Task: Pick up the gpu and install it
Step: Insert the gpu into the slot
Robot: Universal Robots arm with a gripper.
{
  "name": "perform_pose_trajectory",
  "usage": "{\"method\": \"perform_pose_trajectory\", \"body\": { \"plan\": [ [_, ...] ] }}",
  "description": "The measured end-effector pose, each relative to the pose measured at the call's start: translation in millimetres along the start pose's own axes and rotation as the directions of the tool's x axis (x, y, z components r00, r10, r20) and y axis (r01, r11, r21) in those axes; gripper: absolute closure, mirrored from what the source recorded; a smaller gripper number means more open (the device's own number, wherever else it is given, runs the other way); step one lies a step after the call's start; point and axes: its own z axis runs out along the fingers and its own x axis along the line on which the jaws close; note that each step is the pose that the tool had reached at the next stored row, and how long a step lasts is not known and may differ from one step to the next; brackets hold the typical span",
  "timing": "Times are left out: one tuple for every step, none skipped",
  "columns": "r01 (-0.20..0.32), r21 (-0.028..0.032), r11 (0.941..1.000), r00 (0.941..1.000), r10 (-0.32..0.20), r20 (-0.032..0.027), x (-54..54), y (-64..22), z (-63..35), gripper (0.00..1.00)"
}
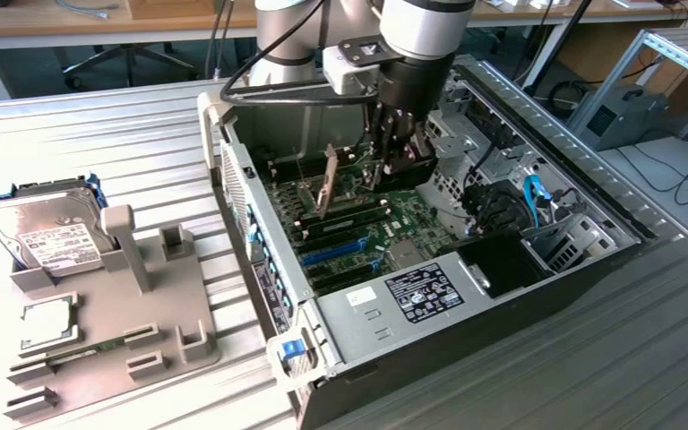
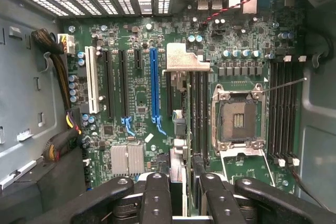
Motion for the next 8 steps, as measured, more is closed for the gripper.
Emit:
{"method": "perform_pose_trajectory", "body": {
  "plan": [
    [0.000,0.0000,1.0000,1.0000,0.000,-0.0001,0.6,0.9,0.2,0.73],
    [0.000,0.0000,1.0000,1.0000,0.000,0.0000,1.7,2.1,0.6,0.73],
    [0.000,0.0000,1.0000,1.0000,0.000,0.0000,2.7,3.0,0.8,0.73],
    [0.000,0.0000,1.0000,1.0000,0.000,0.0000,3.4,3.5,1.0,0.73],
    [0.000,0.0000,1.0000,1.0000,0.000,0.0000,4.3,4.1,1.1,0.73],
    [0.000,0.0000,1.0000,1.0000,0.000,0.0000,5.1,4.5,1.3,0.73],
    [0.000,0.0000,1.0000,1.0000,0.000,-0.0001,5.8,4.8,1.4,0.73],
    [0.000,-0.0001,1.0000,1.0000,0.000,-0.0002,6.7,5.3,1.6,0.73]
  ]
}}
